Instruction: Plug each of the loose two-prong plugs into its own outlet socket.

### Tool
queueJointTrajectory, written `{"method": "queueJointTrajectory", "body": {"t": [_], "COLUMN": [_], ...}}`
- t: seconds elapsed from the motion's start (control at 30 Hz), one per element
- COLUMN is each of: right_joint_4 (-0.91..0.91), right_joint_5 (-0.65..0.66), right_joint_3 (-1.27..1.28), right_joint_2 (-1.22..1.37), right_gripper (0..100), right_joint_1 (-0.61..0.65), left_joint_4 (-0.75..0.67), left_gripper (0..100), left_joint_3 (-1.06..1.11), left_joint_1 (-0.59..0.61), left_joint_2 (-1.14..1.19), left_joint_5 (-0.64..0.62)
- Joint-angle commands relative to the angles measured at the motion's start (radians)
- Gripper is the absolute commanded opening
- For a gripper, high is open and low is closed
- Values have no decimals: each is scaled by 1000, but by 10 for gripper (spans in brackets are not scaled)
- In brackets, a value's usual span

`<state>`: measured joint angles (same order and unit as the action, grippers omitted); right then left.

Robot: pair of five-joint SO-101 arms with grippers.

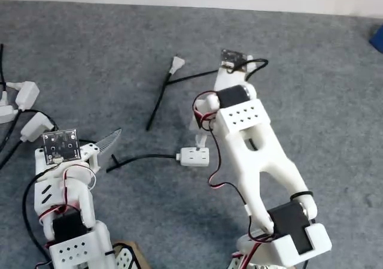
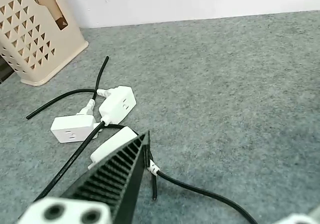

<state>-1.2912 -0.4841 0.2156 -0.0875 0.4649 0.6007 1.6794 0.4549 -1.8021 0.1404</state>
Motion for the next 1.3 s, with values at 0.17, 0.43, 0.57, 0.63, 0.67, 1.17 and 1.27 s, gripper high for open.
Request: {"method": "queueJointTrajectory", "body": {"t": [0.17, 0.43, 0.57, 0.63, 0.67, 1.17, 1.27], "right_joint_4": [44, 173, 182, 137, 110, 357, 443], "right_joint_5": [235, 328, 365, 394, 396, 397, 393], "right_joint_3": [10, -145, -154, -150, -147, 228, 303], "right_joint_2": [-21, -170, -266, -306, -325, -538, -579], "right_gripper": [5, 5, 5, 5, 5, 5, 5], "right_joint_1": [13, 61, 59, 62, 64, 162, 124], "left_joint_4": [-15, -14, 153, 295, 356, 1148, 1148], "left_gripper": [511, 508, 448, 428, 425, 425, 426], "left_joint_3": [8, -101, -298, -475, -567, -1584, -1649], "left_joint_1": [-19, -28, -30, -30, -31, -421, -423], "left_joint_2": [-8, -1, -1, 1, 2, 1027, 1096], "left_joint_5": [-11, -6, -6, -6, -6, -6, 6]}}
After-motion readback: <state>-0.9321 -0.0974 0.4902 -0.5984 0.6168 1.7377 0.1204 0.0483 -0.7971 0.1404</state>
